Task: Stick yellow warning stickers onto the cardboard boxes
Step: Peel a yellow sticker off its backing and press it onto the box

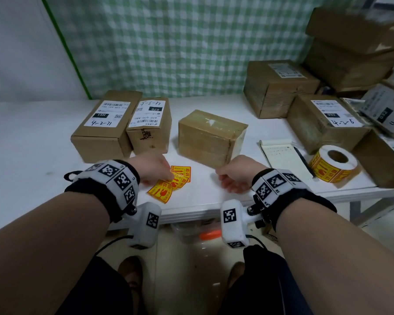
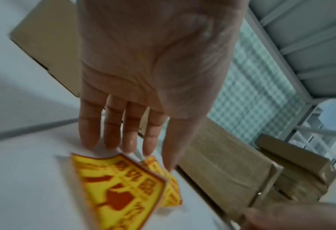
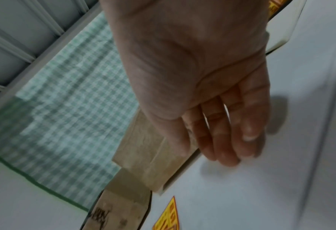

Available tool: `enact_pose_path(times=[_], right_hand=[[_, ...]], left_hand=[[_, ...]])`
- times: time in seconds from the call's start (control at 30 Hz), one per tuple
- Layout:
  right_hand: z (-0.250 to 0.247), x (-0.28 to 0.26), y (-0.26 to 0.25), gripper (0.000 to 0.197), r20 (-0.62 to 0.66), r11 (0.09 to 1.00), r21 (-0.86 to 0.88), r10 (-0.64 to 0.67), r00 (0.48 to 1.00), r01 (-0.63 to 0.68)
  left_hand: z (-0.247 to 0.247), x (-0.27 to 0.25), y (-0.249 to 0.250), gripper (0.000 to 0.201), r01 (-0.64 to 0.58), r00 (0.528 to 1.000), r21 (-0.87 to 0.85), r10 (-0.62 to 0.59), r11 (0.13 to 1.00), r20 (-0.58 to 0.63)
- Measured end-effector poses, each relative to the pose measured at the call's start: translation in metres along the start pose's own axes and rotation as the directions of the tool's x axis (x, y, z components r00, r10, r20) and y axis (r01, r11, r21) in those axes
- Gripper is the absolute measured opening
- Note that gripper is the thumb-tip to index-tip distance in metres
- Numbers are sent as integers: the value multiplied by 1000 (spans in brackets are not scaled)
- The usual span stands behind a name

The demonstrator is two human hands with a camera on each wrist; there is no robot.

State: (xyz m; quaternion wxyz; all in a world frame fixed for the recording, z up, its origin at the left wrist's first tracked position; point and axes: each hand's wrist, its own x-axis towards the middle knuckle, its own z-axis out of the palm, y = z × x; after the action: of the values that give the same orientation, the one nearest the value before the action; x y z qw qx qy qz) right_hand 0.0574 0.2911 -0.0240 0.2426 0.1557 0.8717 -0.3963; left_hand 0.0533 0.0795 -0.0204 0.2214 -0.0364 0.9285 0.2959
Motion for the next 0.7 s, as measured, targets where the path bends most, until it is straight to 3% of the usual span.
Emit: enact_pose_path(times=[0.13,0.3,0.37,0.53,0.6,0.7], right_hand=[[18,-7,-11,27,117,1000,-17,-14,993,16],[30,-14,-26,18,178,996,31,-83,981,79],[31,-15,-27,23,147,994,39,-107,983,103],[31,-9,-25,11,-54,989,56,-136,989,139],[31,-9,-24,19,-107,988,82,-123,987,132],[35,-10,-24,23,-90,988,68,-130,987,136]], left_hand=[[-2,-6,-14,48,0,1000,107,-3,994,31],[-5,-9,-23,47,-71,997,159,66,985,38],[-4,-8,-25,46,-70,997,136,69,988,17],[-11,-10,-33,42,-16,999,-28,17,999,44],[-13,-12,-38,38,17,998,-81,-12,997,58],[-12,-14,-45,33,35,998,-90,-30,995,51]])
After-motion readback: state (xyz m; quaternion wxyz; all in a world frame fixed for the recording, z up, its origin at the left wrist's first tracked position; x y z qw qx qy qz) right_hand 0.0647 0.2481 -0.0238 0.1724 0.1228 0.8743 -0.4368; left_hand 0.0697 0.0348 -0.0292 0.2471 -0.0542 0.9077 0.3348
